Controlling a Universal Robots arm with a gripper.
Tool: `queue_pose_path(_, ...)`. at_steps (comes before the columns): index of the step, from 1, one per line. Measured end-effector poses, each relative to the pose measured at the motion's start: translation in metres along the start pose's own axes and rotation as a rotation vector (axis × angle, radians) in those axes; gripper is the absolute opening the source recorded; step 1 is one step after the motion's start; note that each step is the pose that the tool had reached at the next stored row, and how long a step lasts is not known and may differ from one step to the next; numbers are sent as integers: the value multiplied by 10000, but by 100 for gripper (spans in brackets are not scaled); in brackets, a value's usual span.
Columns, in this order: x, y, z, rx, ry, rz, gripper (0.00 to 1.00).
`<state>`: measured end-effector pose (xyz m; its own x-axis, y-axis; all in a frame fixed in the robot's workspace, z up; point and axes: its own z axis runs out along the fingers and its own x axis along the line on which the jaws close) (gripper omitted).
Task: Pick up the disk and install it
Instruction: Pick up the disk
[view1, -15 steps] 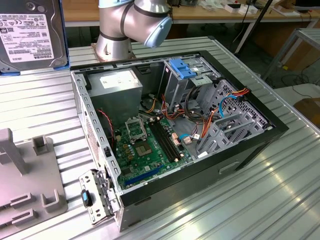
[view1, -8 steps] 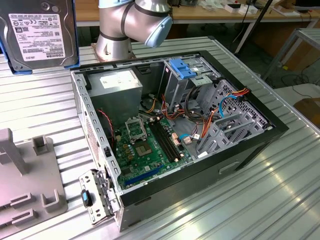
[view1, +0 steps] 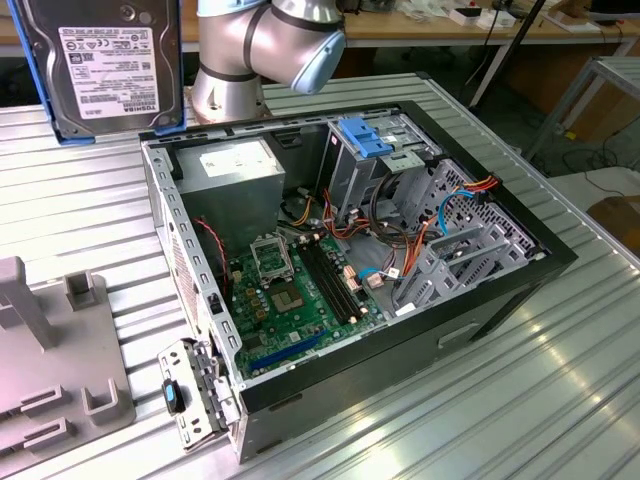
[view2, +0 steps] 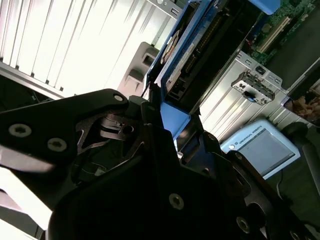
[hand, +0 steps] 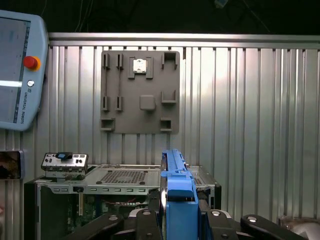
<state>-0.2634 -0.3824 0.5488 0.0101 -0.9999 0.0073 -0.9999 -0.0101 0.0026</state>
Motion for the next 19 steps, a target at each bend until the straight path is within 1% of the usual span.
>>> queue_pose_path(2, 0, -60, 0, -1, 0, 0, 36)
queue_pose_path(3, 1, -108, 1, 1, 0, 0, 36)
queue_pose_path(5, 2, -161, 1, 0, 0, 0, 36)
queue_pose_path(6, 2, -199, 1, 0, 0, 0, 36)
queue_pose_path(8, 2, -234, 1, 0, 0, 0, 36)
queue_pose_path(12, 3, -275, 3, 0, 0, 0, 36)
queue_pose_path(14, 3, -319, 4, 0, 0, 0, 36)
queue_pose_path(19, 4, -392, 6, 0, 0, 0, 36)
